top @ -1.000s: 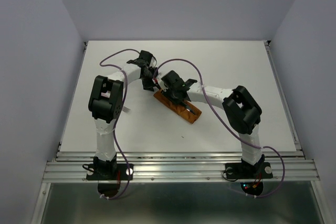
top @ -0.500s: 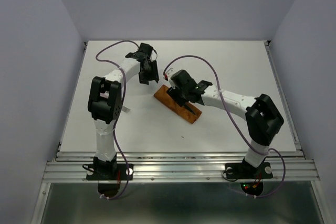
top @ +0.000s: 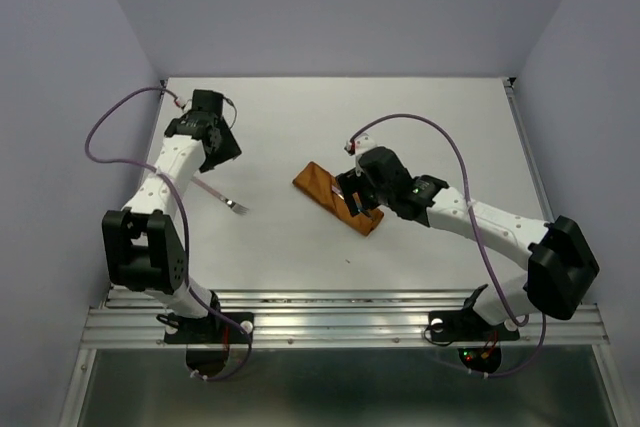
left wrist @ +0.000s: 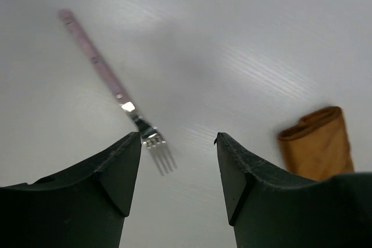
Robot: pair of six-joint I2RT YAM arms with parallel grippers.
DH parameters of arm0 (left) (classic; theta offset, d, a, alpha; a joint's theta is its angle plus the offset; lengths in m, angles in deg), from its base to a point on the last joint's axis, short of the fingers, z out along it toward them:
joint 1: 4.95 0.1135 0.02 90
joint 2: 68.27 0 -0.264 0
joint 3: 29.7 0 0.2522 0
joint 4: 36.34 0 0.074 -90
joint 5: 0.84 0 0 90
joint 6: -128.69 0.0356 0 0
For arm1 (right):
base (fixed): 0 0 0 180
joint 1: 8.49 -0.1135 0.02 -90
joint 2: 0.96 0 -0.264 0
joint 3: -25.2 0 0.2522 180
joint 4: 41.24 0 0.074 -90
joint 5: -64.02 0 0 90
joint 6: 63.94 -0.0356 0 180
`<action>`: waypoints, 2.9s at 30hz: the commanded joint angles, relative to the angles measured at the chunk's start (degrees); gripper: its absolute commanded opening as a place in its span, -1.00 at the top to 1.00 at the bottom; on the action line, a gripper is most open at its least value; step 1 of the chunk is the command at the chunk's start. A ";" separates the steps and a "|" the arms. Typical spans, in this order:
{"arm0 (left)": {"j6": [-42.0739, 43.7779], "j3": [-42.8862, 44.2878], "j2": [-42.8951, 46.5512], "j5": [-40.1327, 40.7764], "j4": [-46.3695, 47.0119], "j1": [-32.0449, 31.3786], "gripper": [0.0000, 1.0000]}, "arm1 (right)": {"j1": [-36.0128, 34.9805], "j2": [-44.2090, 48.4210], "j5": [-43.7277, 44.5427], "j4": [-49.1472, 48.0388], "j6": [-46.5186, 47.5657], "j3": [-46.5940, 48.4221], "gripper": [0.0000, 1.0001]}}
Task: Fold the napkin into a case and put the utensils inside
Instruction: Move the knife to the center of the board, then pick up the knife from the center of the board.
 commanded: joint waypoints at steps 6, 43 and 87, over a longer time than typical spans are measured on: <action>-6.32 -12.30 1.66 9.17 -0.23 9.05 -0.30 | 0.19 1.71 -7.41 -9.77 -6.37 -6.17 -0.68; -45.61 -33.93 0.95 -0.84 8.65 -19.94 0.47 | 0.19 14.28 -7.76 -1.16 -6.03 -9.25 -0.71; -12.48 -11.87 25.56 6.01 -7.34 3.69 -0.52 | -17.12 -39.07 1.11 0.78 -9.80 27.49 -0.02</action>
